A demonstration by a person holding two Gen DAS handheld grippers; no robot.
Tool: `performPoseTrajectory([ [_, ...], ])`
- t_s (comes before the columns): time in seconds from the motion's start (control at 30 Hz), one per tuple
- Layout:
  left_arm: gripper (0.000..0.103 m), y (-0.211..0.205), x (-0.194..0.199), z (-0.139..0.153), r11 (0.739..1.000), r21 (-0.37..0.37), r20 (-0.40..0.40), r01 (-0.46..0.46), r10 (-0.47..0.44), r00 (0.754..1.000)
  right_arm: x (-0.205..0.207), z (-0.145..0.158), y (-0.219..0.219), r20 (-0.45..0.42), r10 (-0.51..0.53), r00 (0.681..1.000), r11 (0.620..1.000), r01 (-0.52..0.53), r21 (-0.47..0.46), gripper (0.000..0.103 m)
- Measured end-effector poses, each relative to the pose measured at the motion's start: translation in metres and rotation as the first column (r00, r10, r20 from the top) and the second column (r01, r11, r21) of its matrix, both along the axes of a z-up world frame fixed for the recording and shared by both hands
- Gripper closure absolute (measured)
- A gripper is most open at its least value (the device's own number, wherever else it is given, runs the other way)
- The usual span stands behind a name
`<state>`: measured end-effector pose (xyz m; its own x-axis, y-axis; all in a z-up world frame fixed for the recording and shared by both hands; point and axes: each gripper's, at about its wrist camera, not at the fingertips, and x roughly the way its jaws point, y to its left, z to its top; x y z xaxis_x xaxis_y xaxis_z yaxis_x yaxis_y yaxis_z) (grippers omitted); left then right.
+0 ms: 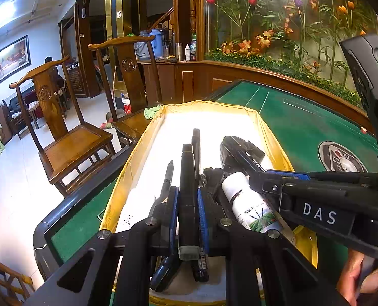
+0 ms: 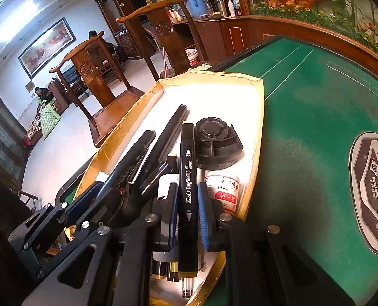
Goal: Organize rigid objects
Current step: 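Lower the markers into the tray and open both tools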
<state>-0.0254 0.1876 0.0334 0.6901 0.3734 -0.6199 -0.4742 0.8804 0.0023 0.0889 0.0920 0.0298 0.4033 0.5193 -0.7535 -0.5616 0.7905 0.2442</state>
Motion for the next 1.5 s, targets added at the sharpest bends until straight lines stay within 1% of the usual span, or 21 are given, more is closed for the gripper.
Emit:
performPoseTrajectory([
  [1.3, 0.087, -0.001, -0.005, 0.003, 0.999, 0.022, 0.023, -0.029, 0.029, 0.999, -0.002, 0.001, 0.002, 0.005, 0.008, 1.000, 1.000, -0.008, 0.006, 0.087],
  [1.33, 0.084, 0.000, -0.006, 0.003, 0.999, 0.020, 0.025, -0.030, 0.029, 0.999, -0.003, 0.002, 0.002, 0.007, 0.010, 1.000, 1.000, -0.010, 0.008, 0.086],
  [1.4, 0.073, 0.000, -0.009, 0.005, 0.999, 0.015, 0.038, -0.030, 0.029, 0.999, -0.006, 0.006, -0.001, 0.016, 0.012, 1.000, 1.000, -0.012, 0.019, 0.074],
  [1.43, 0.065, -0.001, -0.011, 0.007, 0.999, 0.016, 0.048, -0.031, 0.031, 0.998, -0.007, 0.007, -0.002, 0.022, 0.011, 1.000, 1.000, -0.011, 0.024, 0.071],
  [1.47, 0.061, -0.002, -0.011, 0.009, 0.999, 0.020, 0.054, -0.032, 0.031, 0.998, -0.008, 0.009, -0.003, 0.030, 0.011, 0.999, 0.999, -0.012, 0.031, 0.068],
  [1.5, 0.060, -0.003, -0.013, 0.011, 0.999, 0.031, 0.062, -0.033, 0.031, 0.998, -0.010, 0.013, -0.004, 0.039, 0.014, 0.999, 0.999, -0.016, 0.041, 0.065],
])
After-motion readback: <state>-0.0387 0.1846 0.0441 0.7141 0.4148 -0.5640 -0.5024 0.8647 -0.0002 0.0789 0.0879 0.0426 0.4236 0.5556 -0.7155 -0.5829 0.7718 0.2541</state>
